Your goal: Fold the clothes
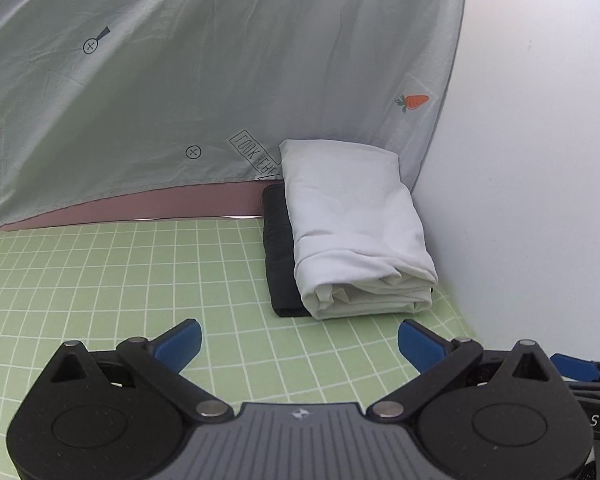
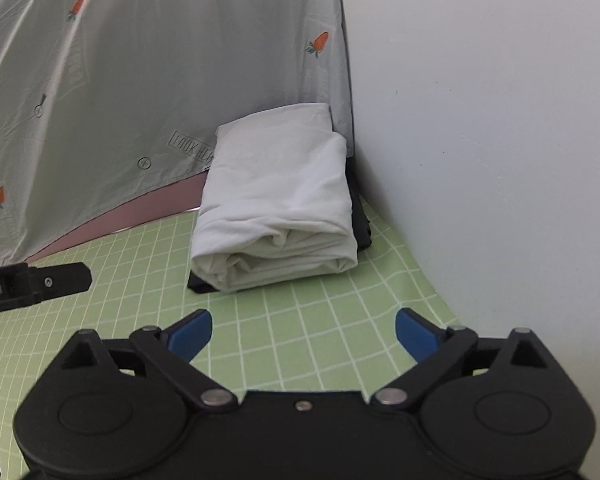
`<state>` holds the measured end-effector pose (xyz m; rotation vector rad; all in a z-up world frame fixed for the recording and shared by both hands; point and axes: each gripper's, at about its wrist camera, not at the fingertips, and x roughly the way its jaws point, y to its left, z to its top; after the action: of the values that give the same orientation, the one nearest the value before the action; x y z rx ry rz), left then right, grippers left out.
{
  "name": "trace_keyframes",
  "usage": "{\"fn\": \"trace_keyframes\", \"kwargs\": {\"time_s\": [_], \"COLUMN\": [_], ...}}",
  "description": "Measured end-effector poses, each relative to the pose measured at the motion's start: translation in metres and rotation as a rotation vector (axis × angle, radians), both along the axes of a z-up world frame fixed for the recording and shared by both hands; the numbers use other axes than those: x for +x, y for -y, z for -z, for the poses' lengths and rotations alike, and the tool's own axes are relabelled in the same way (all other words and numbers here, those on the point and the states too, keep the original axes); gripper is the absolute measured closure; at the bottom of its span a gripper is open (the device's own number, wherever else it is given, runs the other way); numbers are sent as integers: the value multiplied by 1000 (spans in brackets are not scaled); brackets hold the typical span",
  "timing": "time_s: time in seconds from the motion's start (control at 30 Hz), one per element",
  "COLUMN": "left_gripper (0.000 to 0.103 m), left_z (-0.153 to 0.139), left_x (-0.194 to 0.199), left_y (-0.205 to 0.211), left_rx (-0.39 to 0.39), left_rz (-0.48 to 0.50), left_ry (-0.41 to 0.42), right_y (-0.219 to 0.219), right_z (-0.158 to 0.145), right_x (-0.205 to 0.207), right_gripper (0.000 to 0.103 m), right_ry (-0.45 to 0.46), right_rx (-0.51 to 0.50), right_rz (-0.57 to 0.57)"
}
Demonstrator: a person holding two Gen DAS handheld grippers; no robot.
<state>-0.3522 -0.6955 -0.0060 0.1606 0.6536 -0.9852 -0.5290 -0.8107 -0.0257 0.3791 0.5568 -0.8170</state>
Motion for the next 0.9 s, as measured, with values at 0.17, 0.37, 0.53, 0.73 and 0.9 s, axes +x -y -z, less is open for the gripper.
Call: {"fn": "trace_keyframes", "kwargs": {"time_s": [0.17, 0.37, 0.53, 0.73, 0.9], "left_gripper": [0, 0, 0, 0, 0], "left_z": [-1, -3, -9, -13, -15], "left_x": [-30, -55, -61, -62, -61], "left_y": [-31, -59, -69, -76, -81], "left_rx": [15, 24, 4, -1, -3], "left_rz": [35, 67, 75, 75, 69], "left_ry": [40, 72, 80, 91, 95], "right_y": [-38, -58, -68, -76, -81], "right_z": [2, 0, -6, -11, -14], "right_x": [-28, -47, -53, -55, -55], "right_gripper": [2, 2, 2, 2, 2], "right_ry": [-5, 2, 18, 30, 37], "right_rx": [6, -4, -28, -44, -58], "right_rz": [-7, 18, 33, 39, 41]}}
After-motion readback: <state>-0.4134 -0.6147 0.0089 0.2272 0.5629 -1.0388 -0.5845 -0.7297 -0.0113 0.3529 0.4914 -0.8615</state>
